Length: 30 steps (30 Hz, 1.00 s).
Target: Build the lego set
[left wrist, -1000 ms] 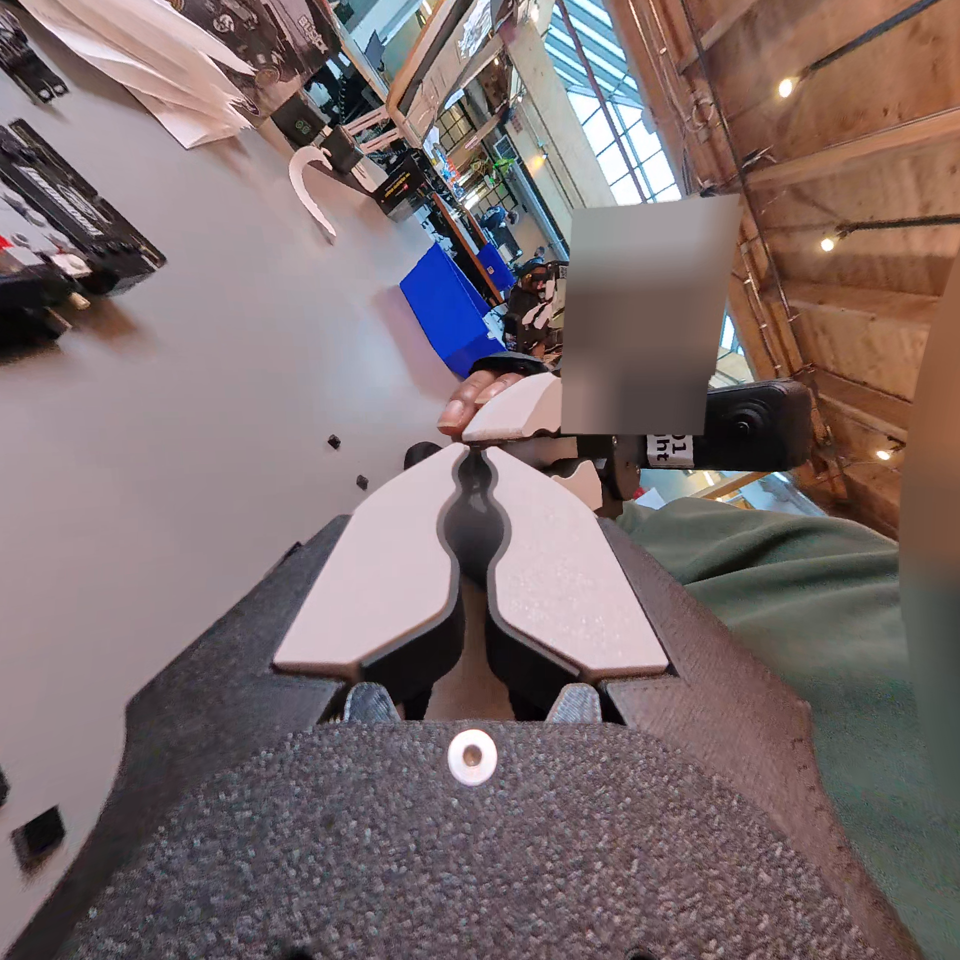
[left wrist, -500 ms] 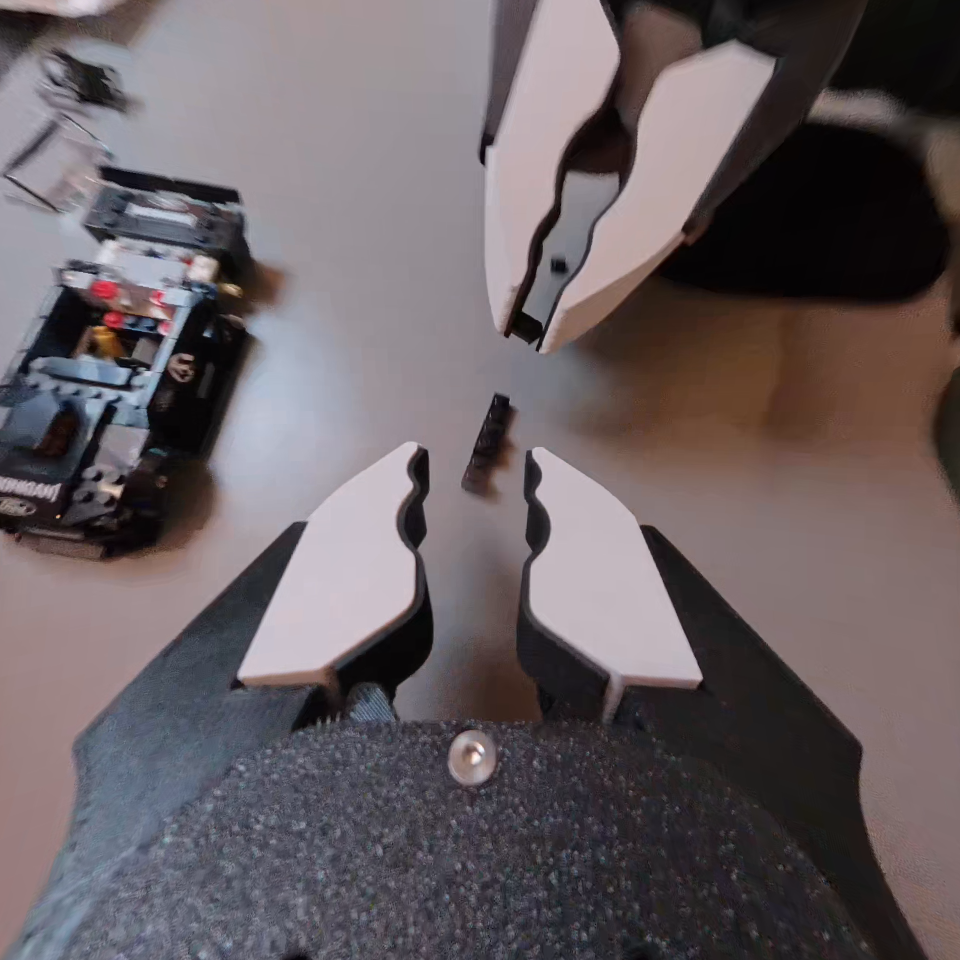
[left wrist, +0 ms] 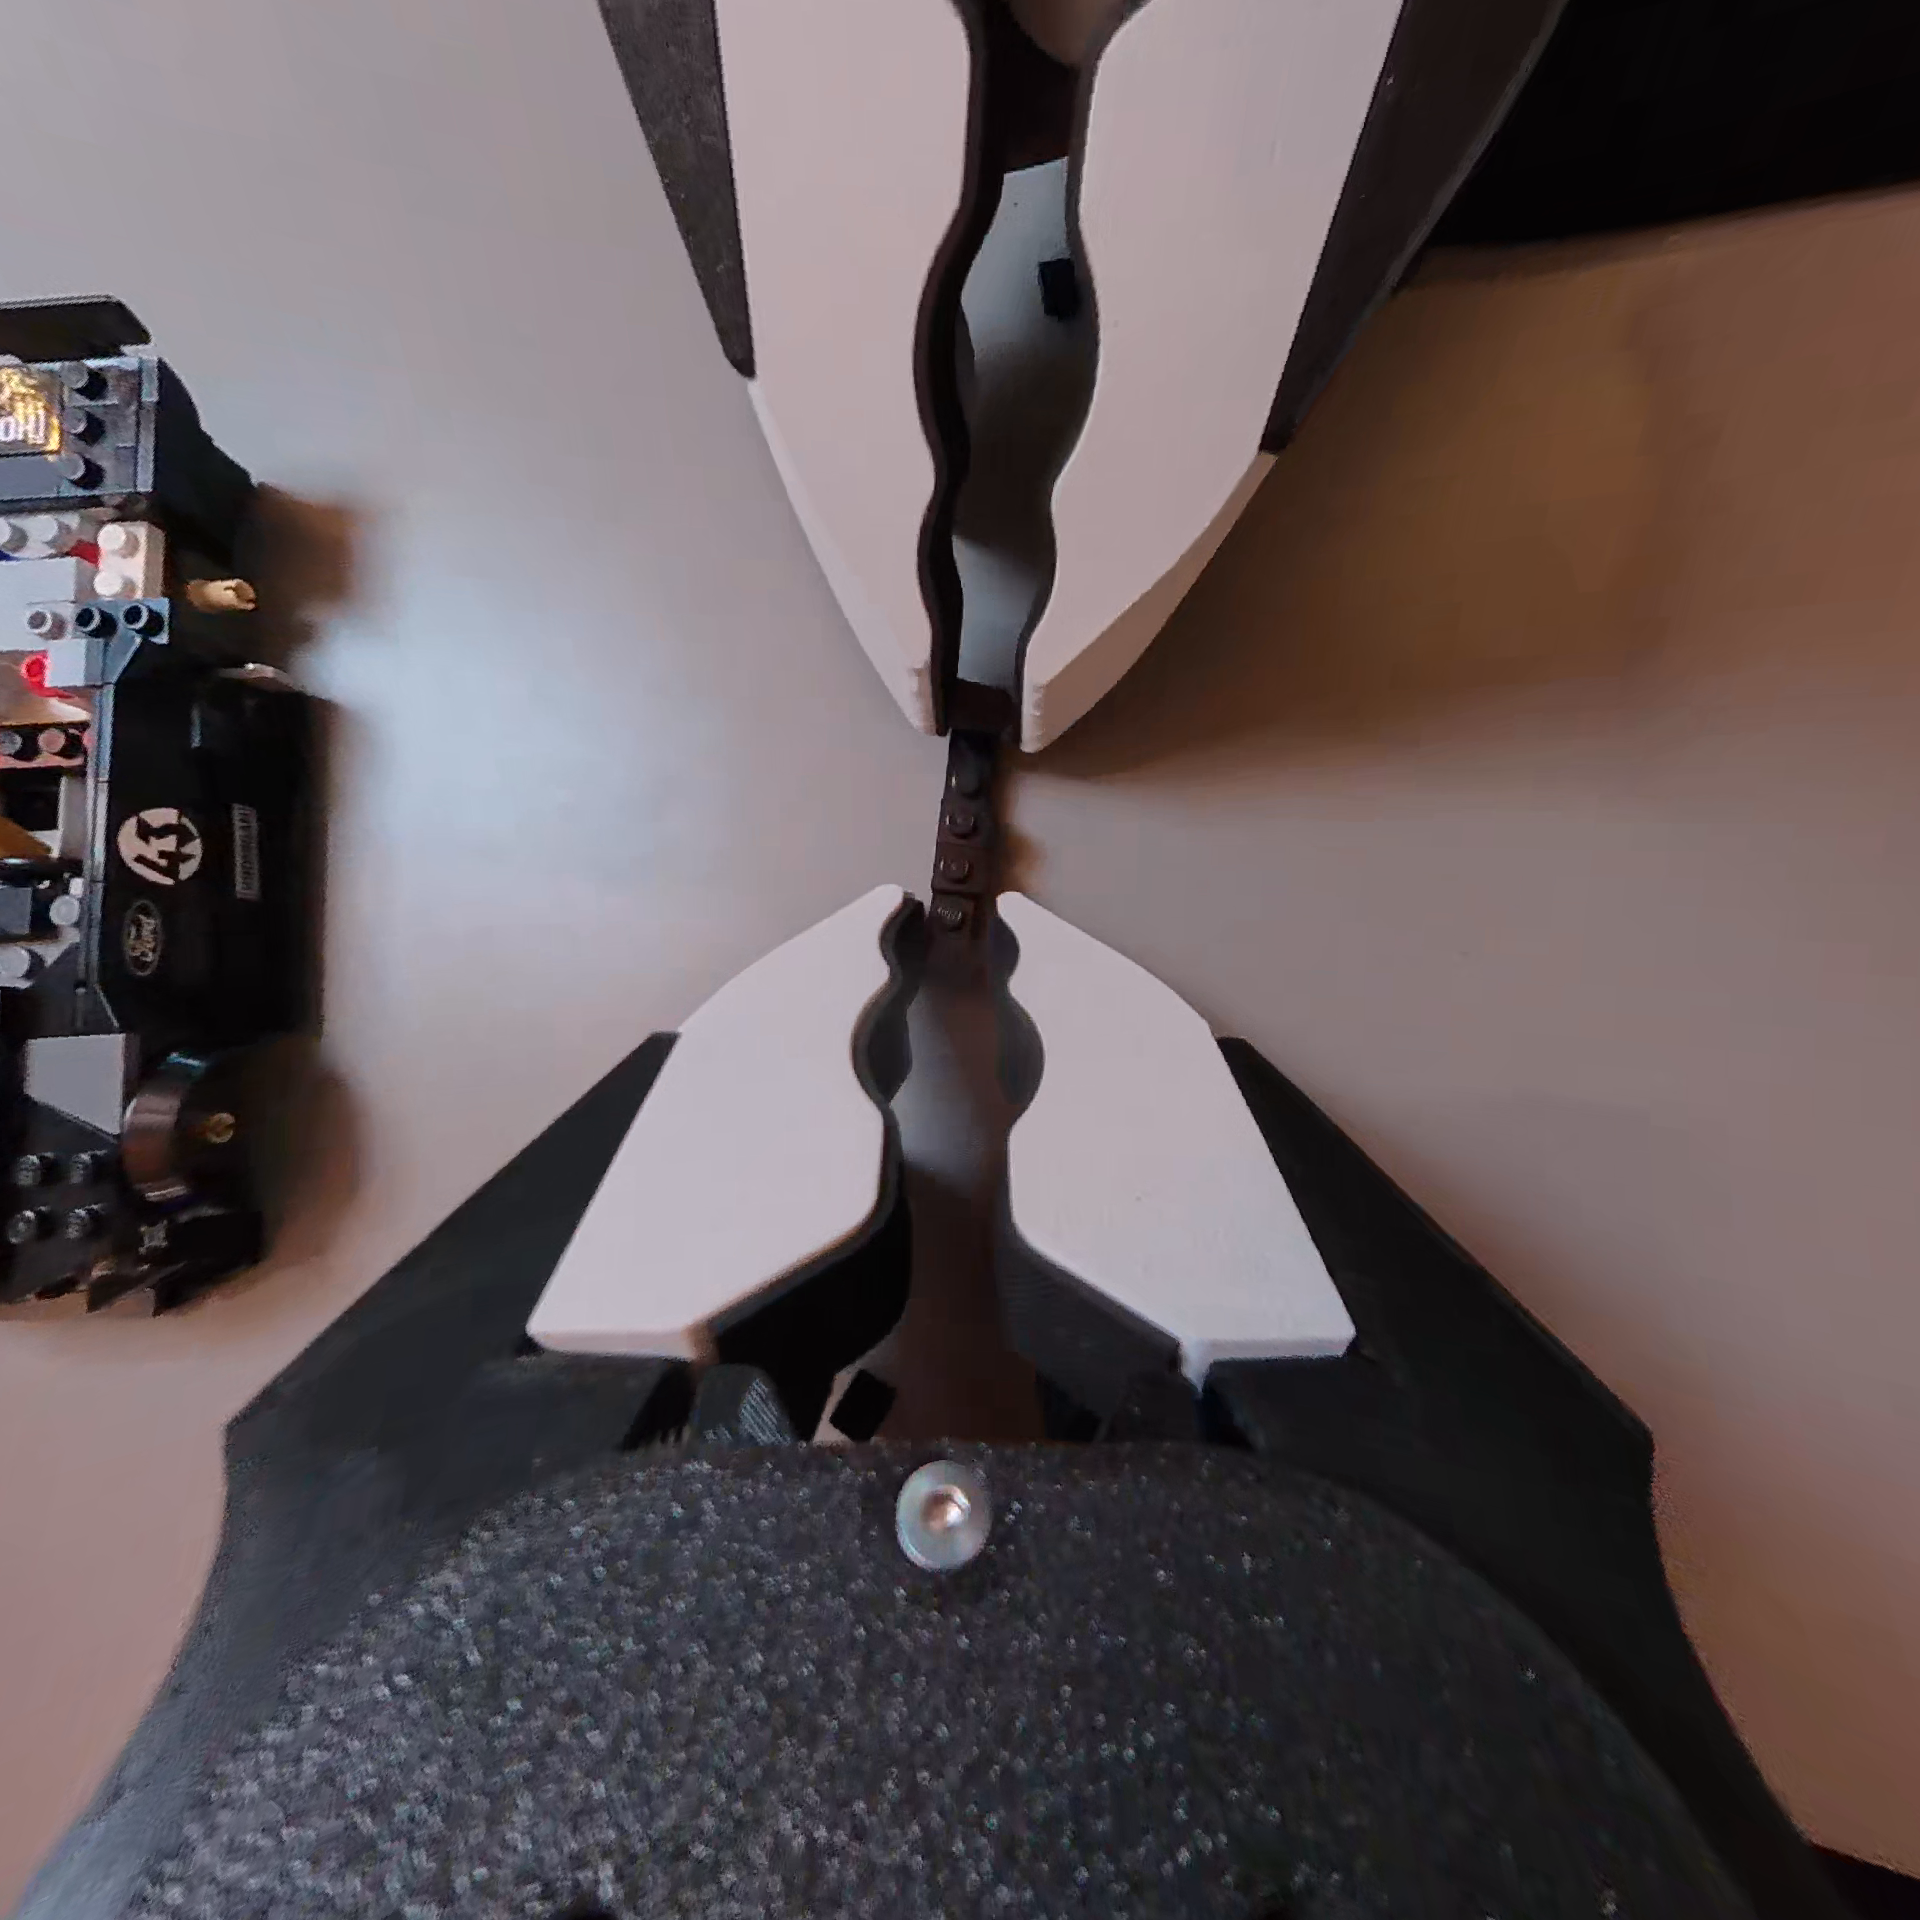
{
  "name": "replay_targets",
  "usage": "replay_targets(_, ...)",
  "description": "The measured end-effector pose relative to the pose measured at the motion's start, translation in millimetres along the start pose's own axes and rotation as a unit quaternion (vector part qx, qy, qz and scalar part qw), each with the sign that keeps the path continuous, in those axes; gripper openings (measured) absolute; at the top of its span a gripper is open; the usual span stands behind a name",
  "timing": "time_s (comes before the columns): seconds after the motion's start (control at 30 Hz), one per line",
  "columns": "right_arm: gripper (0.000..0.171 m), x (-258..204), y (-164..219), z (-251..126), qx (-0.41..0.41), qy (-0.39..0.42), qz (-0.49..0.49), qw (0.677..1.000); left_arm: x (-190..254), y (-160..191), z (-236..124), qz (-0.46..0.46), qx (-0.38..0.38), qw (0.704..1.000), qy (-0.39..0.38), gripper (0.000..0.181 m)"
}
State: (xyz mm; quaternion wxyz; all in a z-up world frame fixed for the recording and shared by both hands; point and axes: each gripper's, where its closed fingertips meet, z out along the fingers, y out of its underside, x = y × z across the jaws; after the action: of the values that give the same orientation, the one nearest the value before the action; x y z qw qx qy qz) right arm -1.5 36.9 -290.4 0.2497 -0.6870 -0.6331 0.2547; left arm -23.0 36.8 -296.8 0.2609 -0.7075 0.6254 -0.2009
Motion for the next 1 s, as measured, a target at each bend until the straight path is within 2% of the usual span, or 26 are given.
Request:
replay_targets(0.57,0.017,-0.1,2.2,5.5,-0.052,-0.024,-0.037,0.998,0.6,-1.0,0.7,0.018,0.015,1.0,0.005,0.012)
replay_targets(0.8,0.022,-0.4,-1.4,-5.4,-0.025,-0.009,-0.04,0.999,1.7,0.4,-1.1,0.026,0.007,1.0,0.002,0.023)
replay_targets(1.0,0.023,-6.4,-1.0,-19.4,0.006,0.015,-0.041,0.999,2.9,-4.7,3.5,0.021,0.006,1.0,0.016,0.022)
